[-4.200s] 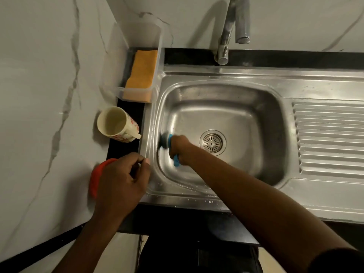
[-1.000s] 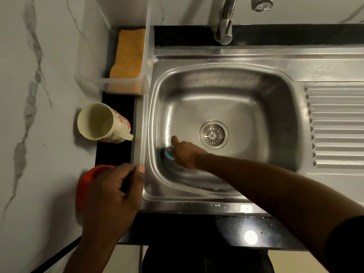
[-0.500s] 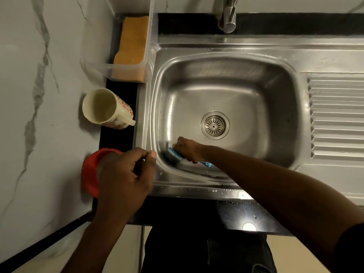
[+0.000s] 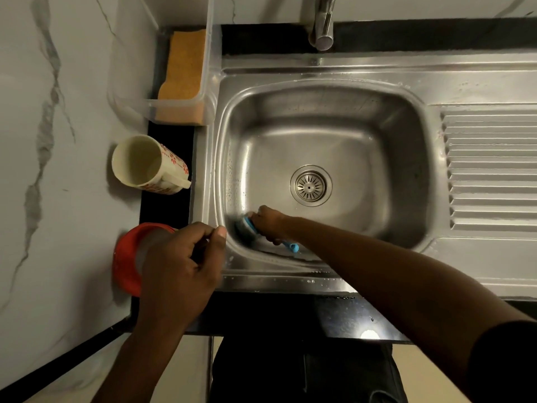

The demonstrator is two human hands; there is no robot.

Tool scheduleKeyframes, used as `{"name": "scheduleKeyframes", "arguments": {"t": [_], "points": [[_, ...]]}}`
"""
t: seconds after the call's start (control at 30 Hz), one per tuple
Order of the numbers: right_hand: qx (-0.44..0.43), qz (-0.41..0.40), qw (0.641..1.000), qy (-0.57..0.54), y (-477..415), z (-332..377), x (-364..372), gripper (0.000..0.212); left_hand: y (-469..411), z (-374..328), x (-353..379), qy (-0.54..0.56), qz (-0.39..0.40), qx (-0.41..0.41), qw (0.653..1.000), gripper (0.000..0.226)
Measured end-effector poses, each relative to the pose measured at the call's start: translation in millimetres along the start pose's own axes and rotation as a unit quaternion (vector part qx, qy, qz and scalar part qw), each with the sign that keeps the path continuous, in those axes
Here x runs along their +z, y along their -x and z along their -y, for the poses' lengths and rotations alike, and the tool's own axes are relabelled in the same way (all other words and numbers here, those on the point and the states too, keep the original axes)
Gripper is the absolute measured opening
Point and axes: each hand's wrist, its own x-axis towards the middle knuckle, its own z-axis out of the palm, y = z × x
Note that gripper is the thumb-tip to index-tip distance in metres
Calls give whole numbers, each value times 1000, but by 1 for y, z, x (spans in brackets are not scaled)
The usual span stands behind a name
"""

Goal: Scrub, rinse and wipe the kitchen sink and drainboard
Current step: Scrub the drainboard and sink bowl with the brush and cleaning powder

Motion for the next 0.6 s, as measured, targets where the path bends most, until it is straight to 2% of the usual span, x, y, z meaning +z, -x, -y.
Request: {"name": "scheduleKeyframes", "arguments": {"t": [0.1,0.23,0.33,0.47,0.6], "points": [[-60,88,993,47,26,11,-22,23,2,1,-3,6,-1,-8,1000,23],[-90,155,983,31,50,25,-39,23,3,4,-1,4,1,-4,1000,20],[-81,137,986,53,32,15,-34,25,3,8,0,-2,0,-8,1000,22],[-82,83,974,194,-1,2,-23,21,4,11,-3,-14,-7,-23,1000,22],[-61,104,965,233,-3,3,-29,22,2,13,-9,-38,-11,-22,999,23]]}}
